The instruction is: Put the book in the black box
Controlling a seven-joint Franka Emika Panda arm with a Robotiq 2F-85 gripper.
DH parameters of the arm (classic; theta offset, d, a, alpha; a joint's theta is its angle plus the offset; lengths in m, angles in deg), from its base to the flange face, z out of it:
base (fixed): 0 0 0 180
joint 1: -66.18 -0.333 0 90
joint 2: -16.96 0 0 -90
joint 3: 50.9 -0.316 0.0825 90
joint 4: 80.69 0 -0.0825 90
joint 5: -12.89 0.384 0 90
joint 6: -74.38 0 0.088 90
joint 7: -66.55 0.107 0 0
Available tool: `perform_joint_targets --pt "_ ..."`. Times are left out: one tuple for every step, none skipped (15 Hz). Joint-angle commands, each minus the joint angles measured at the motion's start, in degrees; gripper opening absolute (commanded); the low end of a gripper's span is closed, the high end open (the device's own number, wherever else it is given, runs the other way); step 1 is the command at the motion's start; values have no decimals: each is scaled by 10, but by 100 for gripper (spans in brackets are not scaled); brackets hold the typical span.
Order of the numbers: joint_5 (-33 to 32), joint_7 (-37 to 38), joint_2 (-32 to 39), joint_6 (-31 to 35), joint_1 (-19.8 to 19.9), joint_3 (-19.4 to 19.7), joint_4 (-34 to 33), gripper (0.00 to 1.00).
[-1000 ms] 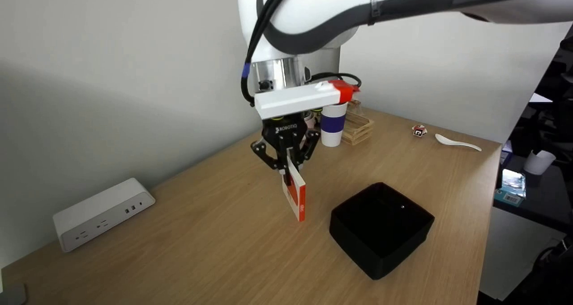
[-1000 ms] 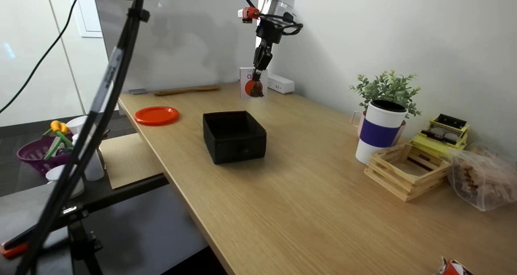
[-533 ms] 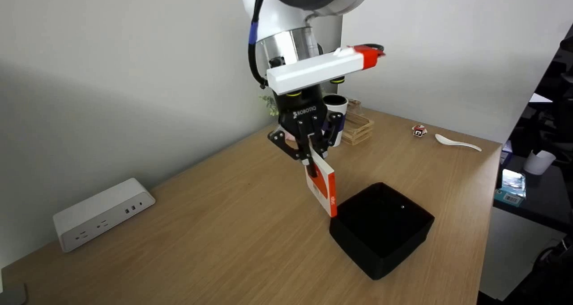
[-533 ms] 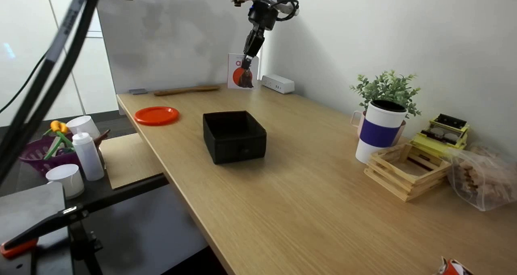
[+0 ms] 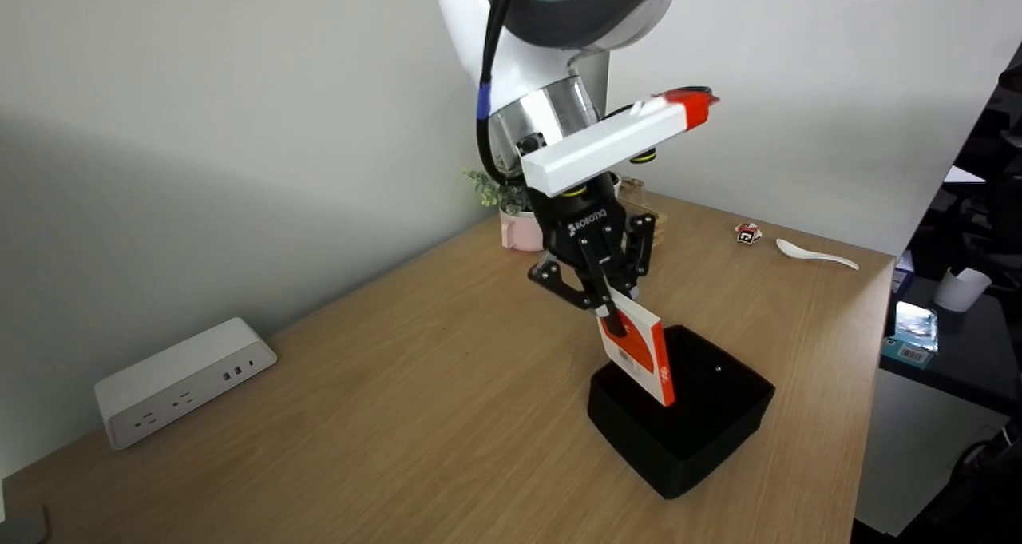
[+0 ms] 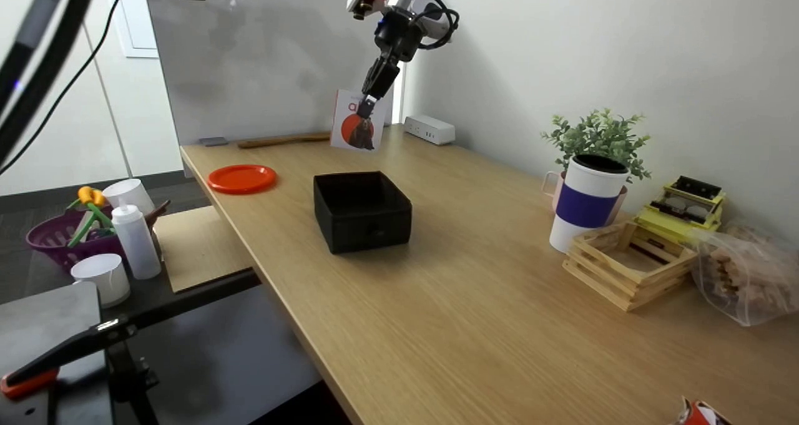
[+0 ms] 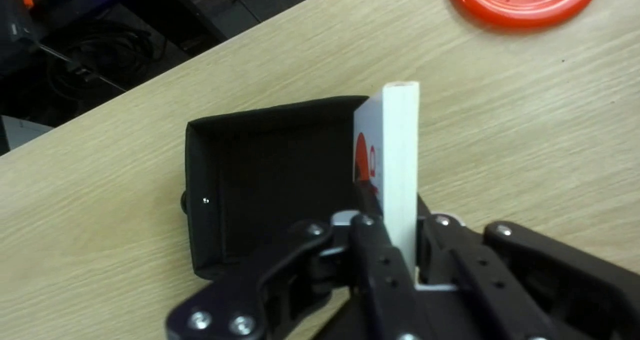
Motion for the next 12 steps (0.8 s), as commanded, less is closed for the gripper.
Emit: perform_joint_targets --pt "-5 -26 -38 13 7 1 72 4" --pt "-15 -36 -42 20 4 3 83 4" --pt "-19 -41 -43 23 4 4 89 4" --pt "-23 -42 -44 23 3 4 95 4" --pt "-28 -48 -44 24 3 4 99 4" --pt "-31 -53 -43 26 4 3 102 4" --pt "-37 -61 -41 28 4 3 104 4" --pt "-42 -69 -39 37 4 2 105 4" --pt "-46 -76 -38 48 4 2 107 4" --pt "-50 -82 -36 63 3 2 109 4" --pt "-52 -88 -36 74 3 1 112 4" --pt "-54 -91 -34 86 4 1 112 4"
